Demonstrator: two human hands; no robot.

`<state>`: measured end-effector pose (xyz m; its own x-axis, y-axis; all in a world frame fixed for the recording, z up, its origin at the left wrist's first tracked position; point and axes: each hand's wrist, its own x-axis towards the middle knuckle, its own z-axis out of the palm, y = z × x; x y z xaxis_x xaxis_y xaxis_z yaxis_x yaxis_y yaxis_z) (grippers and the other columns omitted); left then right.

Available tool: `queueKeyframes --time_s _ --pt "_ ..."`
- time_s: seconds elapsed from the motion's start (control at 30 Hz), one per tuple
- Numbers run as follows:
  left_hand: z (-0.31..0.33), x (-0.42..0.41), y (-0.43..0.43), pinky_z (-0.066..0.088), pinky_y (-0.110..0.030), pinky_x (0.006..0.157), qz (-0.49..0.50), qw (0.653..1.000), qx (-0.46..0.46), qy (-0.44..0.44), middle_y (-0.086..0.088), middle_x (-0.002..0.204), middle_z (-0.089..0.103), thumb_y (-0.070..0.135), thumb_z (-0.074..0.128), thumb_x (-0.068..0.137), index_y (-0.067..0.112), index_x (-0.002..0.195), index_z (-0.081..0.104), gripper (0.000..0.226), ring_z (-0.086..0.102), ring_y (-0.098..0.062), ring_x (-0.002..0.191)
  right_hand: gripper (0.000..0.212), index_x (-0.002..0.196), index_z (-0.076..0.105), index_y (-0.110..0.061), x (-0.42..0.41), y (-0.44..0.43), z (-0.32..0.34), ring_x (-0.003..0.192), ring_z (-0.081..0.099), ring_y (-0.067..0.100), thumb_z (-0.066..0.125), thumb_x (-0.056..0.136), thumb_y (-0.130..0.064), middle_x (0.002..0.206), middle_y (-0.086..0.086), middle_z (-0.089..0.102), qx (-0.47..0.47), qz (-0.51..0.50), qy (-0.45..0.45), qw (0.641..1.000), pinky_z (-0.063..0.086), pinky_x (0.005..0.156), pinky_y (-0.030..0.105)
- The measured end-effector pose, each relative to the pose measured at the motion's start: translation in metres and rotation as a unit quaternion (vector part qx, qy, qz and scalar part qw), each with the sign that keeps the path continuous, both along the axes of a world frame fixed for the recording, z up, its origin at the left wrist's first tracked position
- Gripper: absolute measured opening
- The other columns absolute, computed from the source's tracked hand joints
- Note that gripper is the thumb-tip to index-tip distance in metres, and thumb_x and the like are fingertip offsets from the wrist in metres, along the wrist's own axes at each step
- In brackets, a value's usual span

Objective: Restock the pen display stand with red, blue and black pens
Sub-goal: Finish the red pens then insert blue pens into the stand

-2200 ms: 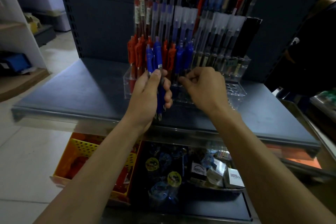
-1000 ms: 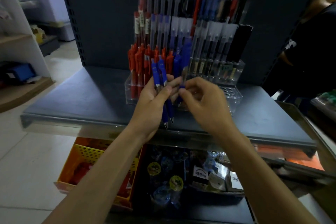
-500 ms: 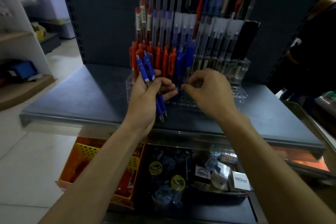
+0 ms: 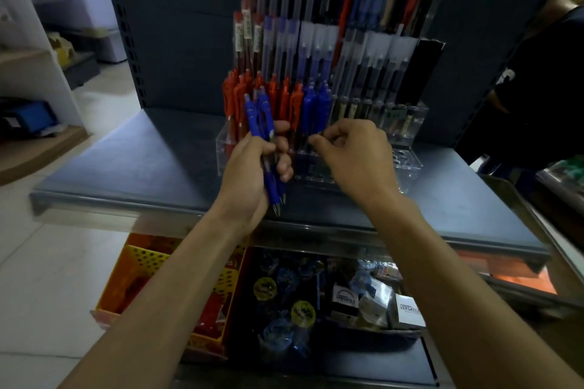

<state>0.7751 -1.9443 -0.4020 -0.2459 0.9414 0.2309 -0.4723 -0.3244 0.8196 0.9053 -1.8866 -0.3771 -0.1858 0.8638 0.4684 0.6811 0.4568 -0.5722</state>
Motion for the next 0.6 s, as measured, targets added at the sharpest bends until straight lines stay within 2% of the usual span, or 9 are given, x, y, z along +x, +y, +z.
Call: queueKeyframes --time_s 0.07,0.13,0.2,0.27,0.43,0.6 --pt "0.001 0.003 -0.002 0.047 -0.022 0.059 0.007 0.999 0.000 0.036 0.001 0.075 0.058 -0.002 0.030 0.097 0.007 0.112 0.058 0.033 0.054 -0.009 0.062 0.022 0.094 0.067 -0.019 0.004 -0.008 -0.004 0.061 0.053 0.009 0.063 0.091 -0.040 0.064 -0.010 0.054 0.007 0.005 0.014 1.000 0.041 0.057 0.027" --pt "0.000 0.007 -0.006 0.053 -0.022 0.073 0.027 0.995 0.010 0.092 0.004 0.079 0.066 -0.001 0.035 0.099 0.012 0.112 0.059 0.030 0.063 -0.010 0.076 0.017 0.089 0.064 -0.020 0.009 -0.022 -0.013 0.056 0.047 0.004 0.060 0.093 -0.036 0.063 -0.008 0.054 0.005 0.039 0.071 0.997 0.037 0.053 0.021" --pt "-0.001 0.012 -0.008 0.052 -0.025 0.087 0.039 0.989 0.024 0.140 0.006 0.089 0.072 0.001 0.040 0.099 0.017 0.112 0.059 0.028 0.067 -0.011 0.092 0.017 0.082 0.062 -0.018 0.012 -0.038 -0.026 0.055 0.048 0.005 0.058 0.095 -0.028 0.063 -0.007 0.056 -0.016 0.100 0.125 0.987 0.038 0.050 0.018" --pt "-0.001 0.016 -0.011 0.049 -0.026 0.096 0.030 0.985 0.030 0.168 0.005 0.103 0.074 0.002 0.042 0.099 0.020 0.113 0.058 0.027 0.065 -0.009 0.107 0.014 0.084 0.062 -0.018 0.014 -0.049 -0.038 0.060 0.054 0.007 0.059 0.094 -0.027 0.069 -0.006 0.059 -0.016 0.130 0.136 0.982 0.044 0.054 0.021" --pt "-0.003 0.023 -0.012 0.051 -0.025 0.092 -0.004 0.984 0.042 0.173 0.000 0.114 0.071 0.000 0.045 0.098 0.017 0.117 0.059 0.028 0.064 -0.013 0.112 0.008 0.094 0.062 -0.021 0.015 -0.046 -0.039 0.070 0.056 0.010 0.065 0.091 -0.027 0.081 -0.007 0.062 0.041 0.096 0.145 0.984 0.048 0.061 0.022" --pt "-0.003 0.022 -0.006 0.050 -0.026 0.094 -0.016 0.986 0.051 0.155 0.000 0.121 0.068 0.003 0.044 0.098 0.016 0.124 0.057 0.032 0.061 -0.013 0.117 0.009 0.100 0.063 -0.020 0.017 -0.037 -0.027 0.073 0.061 0.010 0.064 0.092 -0.023 0.083 -0.007 0.066 0.015 0.168 0.094 0.981 0.053 0.066 0.028"
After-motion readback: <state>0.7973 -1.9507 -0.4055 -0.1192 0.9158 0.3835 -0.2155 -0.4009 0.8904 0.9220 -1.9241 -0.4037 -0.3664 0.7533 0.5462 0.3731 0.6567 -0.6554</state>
